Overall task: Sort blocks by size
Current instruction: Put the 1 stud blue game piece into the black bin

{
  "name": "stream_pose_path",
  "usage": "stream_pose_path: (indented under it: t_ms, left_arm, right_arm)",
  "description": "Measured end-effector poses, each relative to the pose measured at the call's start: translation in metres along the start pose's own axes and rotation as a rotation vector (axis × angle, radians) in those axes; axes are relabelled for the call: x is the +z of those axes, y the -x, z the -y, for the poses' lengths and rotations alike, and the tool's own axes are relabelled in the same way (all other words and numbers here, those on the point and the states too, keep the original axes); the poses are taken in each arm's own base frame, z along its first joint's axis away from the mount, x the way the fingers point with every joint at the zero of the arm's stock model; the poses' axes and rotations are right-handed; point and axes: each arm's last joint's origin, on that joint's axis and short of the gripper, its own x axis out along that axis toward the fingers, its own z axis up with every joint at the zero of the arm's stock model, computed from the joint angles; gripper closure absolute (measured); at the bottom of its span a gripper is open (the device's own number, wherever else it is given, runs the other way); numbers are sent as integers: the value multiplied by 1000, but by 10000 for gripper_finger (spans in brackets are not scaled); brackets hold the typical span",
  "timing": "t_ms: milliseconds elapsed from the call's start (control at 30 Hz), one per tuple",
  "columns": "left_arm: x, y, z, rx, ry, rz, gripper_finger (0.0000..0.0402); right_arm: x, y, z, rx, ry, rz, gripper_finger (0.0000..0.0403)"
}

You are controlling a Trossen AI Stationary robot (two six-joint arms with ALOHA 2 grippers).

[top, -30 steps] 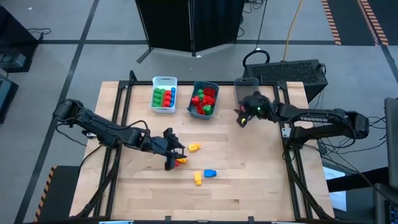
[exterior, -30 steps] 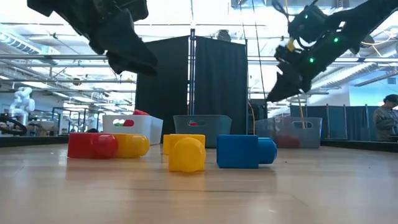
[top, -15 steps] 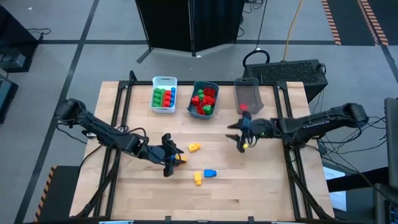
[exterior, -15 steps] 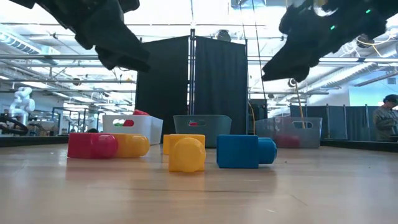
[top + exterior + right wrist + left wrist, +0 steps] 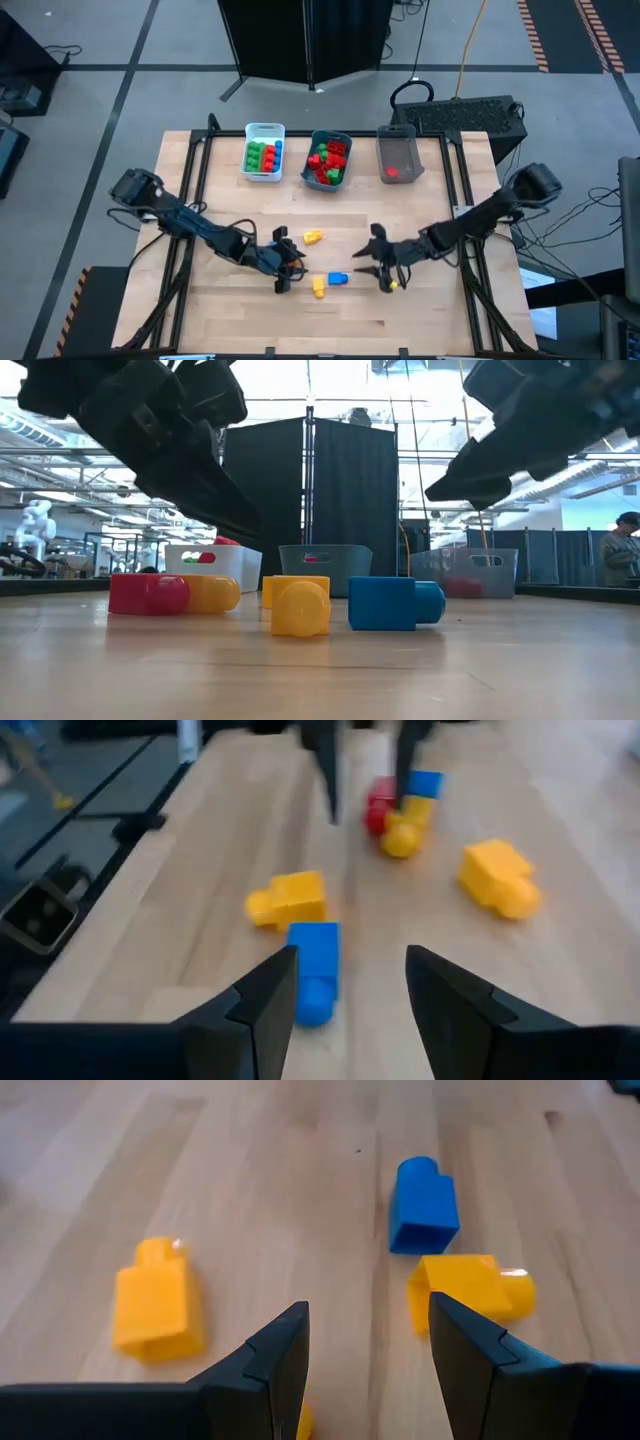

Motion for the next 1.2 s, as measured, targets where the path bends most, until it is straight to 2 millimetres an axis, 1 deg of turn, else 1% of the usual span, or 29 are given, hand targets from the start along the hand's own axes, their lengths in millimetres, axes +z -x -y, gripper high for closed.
stream_pose_path:
  t_ms: [100,167,267,400,533,667,767,900,1033,1200]
  left_arm:
    - [-2,-10,3,-25,-36,35,242]
    - [-3,-15,5,-33,-56,56,242]
    - [-5,-19,6,-40,-70,68,242]
    - [-4,-20,6,-43,-72,75,242]
    - [-4,-20,6,-43,-72,76,242]
    - [-4,-20,6,-41,-73,74,242]
    - [-4,-20,6,-40,-73,73,242]
    - [-5,-20,6,-39,-74,71,242]
    - [-5,-20,5,-33,-74,72,242]
    - [-5,-20,5,-32,-74,72,242]
  right_arm:
    - [-11,-12,-10,35,73,14,222]
    - [-18,-20,-14,55,89,36,207]
    - [-27,-31,-16,64,88,50,174]
    - [-40,-43,-16,53,95,17,123]
    - [-45,-58,-16,28,95,3,86]
    - [-40,-71,-18,-3,98,-36,73]
    - [-39,-77,-18,-22,96,-79,77]
    - [-40,-82,-19,-32,101,-109,98]
    - [-40,-83,-18,-41,98,-127,138]
    - [-39,-84,-14,-55,72,-134,201]
